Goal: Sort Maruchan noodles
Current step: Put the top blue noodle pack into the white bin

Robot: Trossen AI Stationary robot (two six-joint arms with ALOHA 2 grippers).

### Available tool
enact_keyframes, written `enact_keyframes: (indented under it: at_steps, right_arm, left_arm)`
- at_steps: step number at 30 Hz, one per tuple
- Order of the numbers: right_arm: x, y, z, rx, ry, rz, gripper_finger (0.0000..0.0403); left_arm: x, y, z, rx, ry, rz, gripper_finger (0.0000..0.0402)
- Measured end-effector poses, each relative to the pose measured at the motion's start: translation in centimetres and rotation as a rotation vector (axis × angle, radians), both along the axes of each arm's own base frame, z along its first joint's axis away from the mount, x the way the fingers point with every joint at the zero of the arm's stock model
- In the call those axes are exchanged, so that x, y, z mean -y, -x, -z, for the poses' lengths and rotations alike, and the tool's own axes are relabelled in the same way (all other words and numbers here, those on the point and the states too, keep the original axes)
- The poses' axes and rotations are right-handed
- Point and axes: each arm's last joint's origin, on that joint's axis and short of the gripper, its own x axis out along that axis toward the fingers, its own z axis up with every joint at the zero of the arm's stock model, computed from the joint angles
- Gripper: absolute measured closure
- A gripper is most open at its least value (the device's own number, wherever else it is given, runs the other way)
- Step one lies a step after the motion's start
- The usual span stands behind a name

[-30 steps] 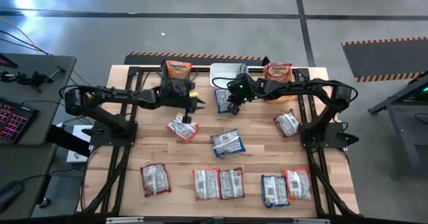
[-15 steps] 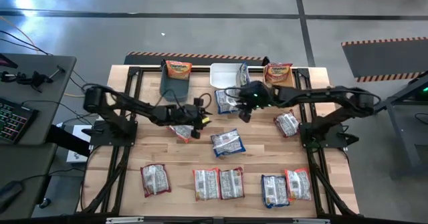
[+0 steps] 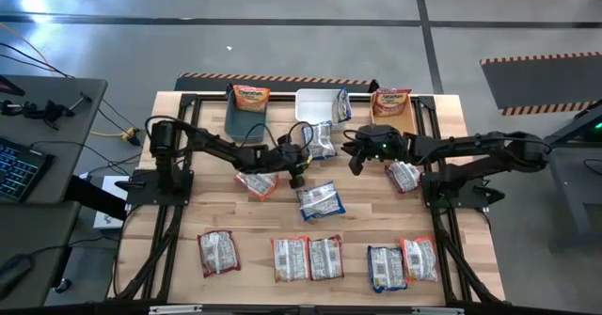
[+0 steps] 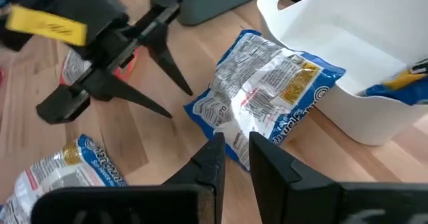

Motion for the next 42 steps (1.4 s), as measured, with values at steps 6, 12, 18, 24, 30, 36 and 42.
enact_keyframes:
  at_steps: [6, 12, 18, 24, 30, 36, 42]
  right_arm:
    - [-0.3, -0.1, 0.0, -0.011, 0.033, -0.015, 0.0357]
    - [-0.3, -0.1, 0.0, -0.019, 0.050, -0.022, 0.0357]
    - [-0.4, -0.1, 0.1, -0.041, 0.096, -0.085, 0.0357]
    - [-1.0, -0.3, -0.1, -0.067, 0.175, -0.159, 0.0348]
    - [-2.8, -2.0, -1.3, -0.102, 0.271, -0.205, 0.0273]
    - [-3.7, -5.5, -1.9, -0.223, 0.380, -0.079, 0.0188]
    - [-4.4, -9.8, -0.1, -0.293, 0.431, 0.127, 0.0158]
  left_arm:
    - [-0.8, -0.7, 0.3, -0.010, 0.064, -0.043, 0.0254]
    - [-1.9, -0.6, 0.3, -0.004, 0.098, -0.063, 0.0283]
    - [-3.3, -0.2, 0.5, -0.020, 0.154, -0.033, 0.0382]
    - [-4.0, 0.0, -1.0, 0.033, 0.201, 0.020, 0.0400]
    - [-4.9, 0.6, -5.4, 0.212, 0.280, 0.046, 0.0401]
    - [-5.8, 1.3, -7.8, 0.305, 0.289, 0.017, 0.0401]
    - [-5.9, 1.0, -8.7, 0.413, 0.288, 0.017, 0.0401]
